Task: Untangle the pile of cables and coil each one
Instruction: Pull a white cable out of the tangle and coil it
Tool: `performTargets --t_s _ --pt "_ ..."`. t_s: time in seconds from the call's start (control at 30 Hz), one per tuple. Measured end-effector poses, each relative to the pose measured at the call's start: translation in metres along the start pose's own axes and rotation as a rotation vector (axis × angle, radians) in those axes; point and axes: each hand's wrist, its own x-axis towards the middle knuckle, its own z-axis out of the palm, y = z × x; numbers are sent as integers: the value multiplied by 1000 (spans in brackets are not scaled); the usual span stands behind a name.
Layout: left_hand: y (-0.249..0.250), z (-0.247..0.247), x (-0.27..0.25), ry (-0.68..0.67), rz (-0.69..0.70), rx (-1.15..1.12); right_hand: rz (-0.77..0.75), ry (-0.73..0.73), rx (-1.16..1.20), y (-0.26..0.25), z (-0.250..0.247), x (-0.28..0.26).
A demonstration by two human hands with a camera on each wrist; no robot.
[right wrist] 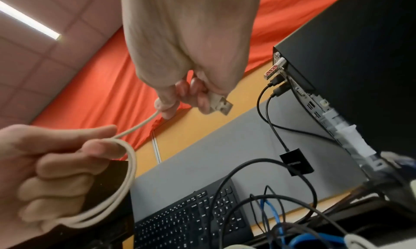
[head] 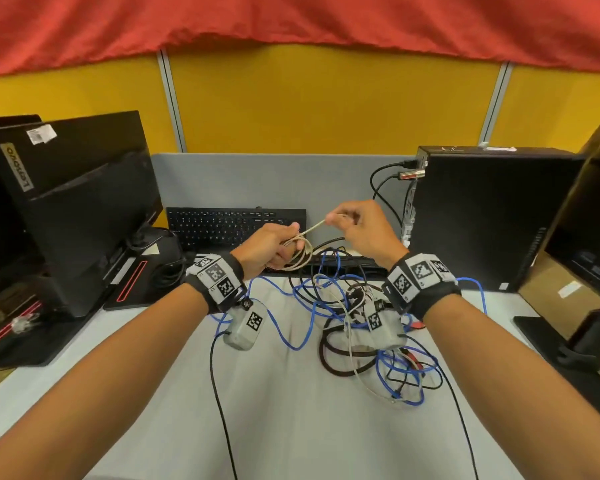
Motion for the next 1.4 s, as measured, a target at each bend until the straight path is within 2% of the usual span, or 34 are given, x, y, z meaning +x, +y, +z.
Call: performTargets --t_s 0.07,0.13,0.27,0.3,0.43,0.67,0.83,1.03,1.13,1.23,1.33,1.4 --pt "4 -2 0 -17 -16 -9 31 103 48 5 4 0" --pt "4 -4 -2 -3 -34 -59 58 116 66 6 7 0" --pt "1 -1 0 42 -28 -170 43 -226 59 -1 11 -9" --pt "2 0 2 42 -27 -191 33 -262 56 -2 13 -9" --pt "1 1 3 26 -85 -229 11 -287 4 -4 16 -8" --pt "-4 7 10 66 -164 -184 -106 -337 -354 -13 26 -5" --pt "-4 11 10 98 -66 -252 -107 -321 -305 -14 36 -6" --pt "-7 8 7 83 110 -497 -87 -131 -201 -19 40 -8" --pt "-2 10 9 129 138 -491 -33 -81 -90 -22 43 -9" --pt "4 4 9 191 142 -394 14 -145 -5 -19 35 -9" --pt "7 -12 4 233 113 -311 2 -255 -14 -3 16 -13" --pt "7 -21 1 250 91 -236 56 -325 18 8 8 -19"
